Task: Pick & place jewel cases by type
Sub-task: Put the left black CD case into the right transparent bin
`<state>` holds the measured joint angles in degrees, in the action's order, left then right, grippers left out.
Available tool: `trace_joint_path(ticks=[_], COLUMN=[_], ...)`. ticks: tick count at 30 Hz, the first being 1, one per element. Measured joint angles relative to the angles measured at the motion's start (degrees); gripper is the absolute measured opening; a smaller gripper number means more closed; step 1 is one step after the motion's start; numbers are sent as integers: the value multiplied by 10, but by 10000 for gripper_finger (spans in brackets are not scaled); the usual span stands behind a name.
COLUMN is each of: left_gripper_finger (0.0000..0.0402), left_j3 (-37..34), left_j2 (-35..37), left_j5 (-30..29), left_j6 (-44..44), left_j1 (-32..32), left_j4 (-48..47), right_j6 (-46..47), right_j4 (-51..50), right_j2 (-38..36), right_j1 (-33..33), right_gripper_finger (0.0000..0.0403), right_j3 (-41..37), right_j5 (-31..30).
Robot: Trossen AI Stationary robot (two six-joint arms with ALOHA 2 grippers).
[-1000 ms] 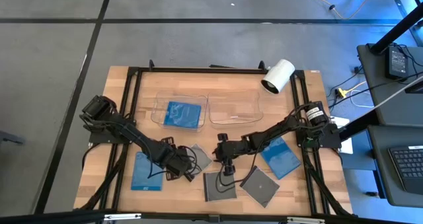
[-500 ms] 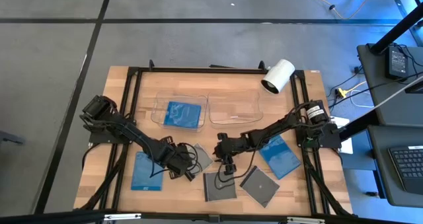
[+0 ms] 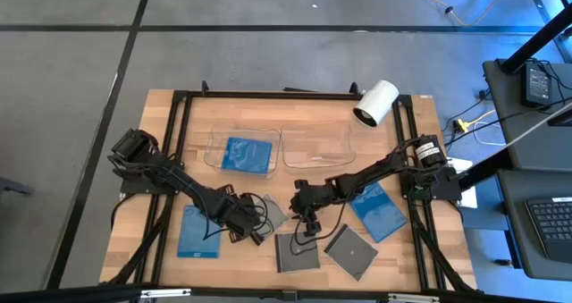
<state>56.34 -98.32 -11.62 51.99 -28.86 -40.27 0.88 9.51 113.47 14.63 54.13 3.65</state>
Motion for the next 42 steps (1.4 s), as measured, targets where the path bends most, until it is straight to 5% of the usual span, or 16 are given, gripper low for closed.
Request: trace_joint_path(ticks=[22,28,35,42], left_gripper_finger=[242,242,242,242], left_j3=[0,0,1,1], left_j2=[0,0,0,0], left_j5=[-37,-52,12,71], left_j6=[60,46,-34,-18], left_j1=[0,0,2,1], left_j4=[58,58,54,-10], right_j6=[5,-7,-3,4], right_j4=[5,15,22,26], right_j2=[0,1,1,2], right_j1=[20,36,37,37], right_gripper_finger=[170,170,170,170], right_j3=[-2,-3,-4,-3], right_j5=[5,-38,-47,-51])
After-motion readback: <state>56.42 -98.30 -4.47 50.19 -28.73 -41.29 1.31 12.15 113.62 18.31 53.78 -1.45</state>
